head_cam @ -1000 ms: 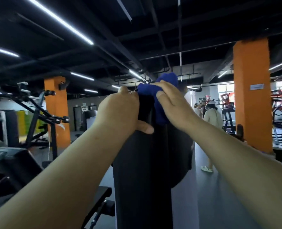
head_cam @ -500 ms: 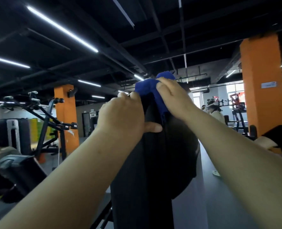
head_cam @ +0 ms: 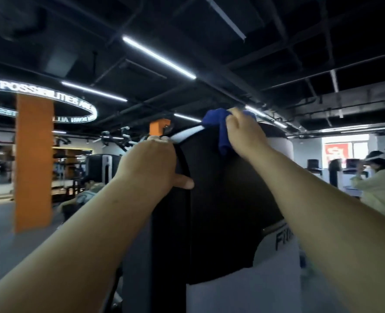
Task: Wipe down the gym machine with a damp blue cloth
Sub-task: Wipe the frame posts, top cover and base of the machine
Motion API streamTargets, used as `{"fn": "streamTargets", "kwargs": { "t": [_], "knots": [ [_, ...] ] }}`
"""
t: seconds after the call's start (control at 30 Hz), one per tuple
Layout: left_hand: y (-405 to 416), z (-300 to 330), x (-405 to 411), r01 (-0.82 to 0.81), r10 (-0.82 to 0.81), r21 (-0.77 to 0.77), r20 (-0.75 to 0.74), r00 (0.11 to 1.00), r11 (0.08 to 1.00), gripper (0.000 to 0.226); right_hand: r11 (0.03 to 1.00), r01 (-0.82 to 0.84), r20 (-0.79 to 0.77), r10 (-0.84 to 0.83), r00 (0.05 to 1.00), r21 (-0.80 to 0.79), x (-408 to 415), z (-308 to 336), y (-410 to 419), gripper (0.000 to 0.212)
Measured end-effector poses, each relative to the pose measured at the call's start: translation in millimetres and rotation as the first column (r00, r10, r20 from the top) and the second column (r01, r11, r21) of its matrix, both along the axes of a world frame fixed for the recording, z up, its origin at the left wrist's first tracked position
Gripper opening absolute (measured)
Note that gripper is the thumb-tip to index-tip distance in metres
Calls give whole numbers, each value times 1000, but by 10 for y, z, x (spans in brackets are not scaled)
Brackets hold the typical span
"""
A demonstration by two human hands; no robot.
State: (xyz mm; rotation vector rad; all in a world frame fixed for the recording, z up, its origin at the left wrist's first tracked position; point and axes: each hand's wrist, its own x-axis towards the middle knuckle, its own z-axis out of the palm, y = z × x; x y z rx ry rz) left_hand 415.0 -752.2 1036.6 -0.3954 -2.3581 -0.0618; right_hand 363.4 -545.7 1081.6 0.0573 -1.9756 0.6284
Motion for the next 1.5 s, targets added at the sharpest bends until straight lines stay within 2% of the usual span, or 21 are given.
{"fn": "streamTargets", "kwargs": {
  "t": [0.03,0.1,0.17,0.23,0.27,0.37,0.4,0.47,0.53,0.6,0.63,0.7,0.77,0.83,0.93,1.0,1.13,1.2,1.33,1.4,1.5],
  "knots": [
    [19,5,-5,-5,5,15,9,1000,1000,89,999,22,4,-22,1000,43,-13,-3,-60,33],
    [56,32,2,-22,22,13,17,1000,1000,84,968,17,-112,11,994,251,18,-113,-268,34],
    [80,80,26,-44,44,-4,22,999,999,74,886,-36,-254,171,952,462,106,-285,-398,34],
    [64,134,41,-70,70,-10,15,997,997,64,834,-63,-240,229,943,549,100,-275,-295,33],
    [49,149,37,-82,82,-8,4,997,997,60,851,-60,-209,196,958,522,63,-200,-199,32],
    [37,142,10,-94,94,-1,-49,994,996,56,966,-7,-80,29,996,259,25,15,-86,31],
    [43,143,5,-98,98,1,-61,993,995,57,966,15,-74,4,997,256,56,7,-182,32],
    [50,163,7,-101,100,-12,-60,993,995,60,906,-33,-118,91,989,423,104,-137,-488,37],
    [36,188,26,-98,97,-21,-48,994,995,60,796,-155,-72,241,968,585,206,-311,-663,46],
    [8,195,45,-102,100,-42,-44,994,994,61,755,-175,-48,264,963,632,173,-221,-495,48],
    [-5,194,51,-105,103,-47,-50,993,993,61,798,-160,-54,234,971,580,106,-136,-333,48],
    [2,187,52,-121,119,-33,-65,991,992,60,936,-132,19,133,991,327,-6,41,8,44],
    [48,182,33,-164,160,-33,-85,983,986,59,988,-42,79,30,996,147,-69,100,167,39],
    [120,199,22,-200,196,-45,-85,977,979,55,976,-4,-22,9,1000,217,-30,34,4,35],
    [210,236,40,-240,237,-70,-46,970,968,47,867,-138,-176,249,952,479,107,-176,-254,34],
    [227,271,59,-240,239,-54,-23,971,969,41,830,-169,-94,255,962,531,108,-97,-111,34],
    [373,321,67,-105,104,57,18,994,993,55,971,-94,217,45,975,221,-153,348,542,40],
    [542,308,46,-85,84,76,12,996,994,55,967,-63,244,1,970,246,-183,380,589,42],
    [993,338,-80,-6,13,98,-64,998,995,70,874,-303,188,248,950,379,-65,257,563,40],
    [1180,413,-127,-91,95,74,-51,994,993,65,865,-330,240,253,937,377,-58,332,858,38],
    [1316,573,-174,-301,303,36,-118,946,953,47,909,-210,361,73,930,359,-124,444,1435,38]
  ]
}}
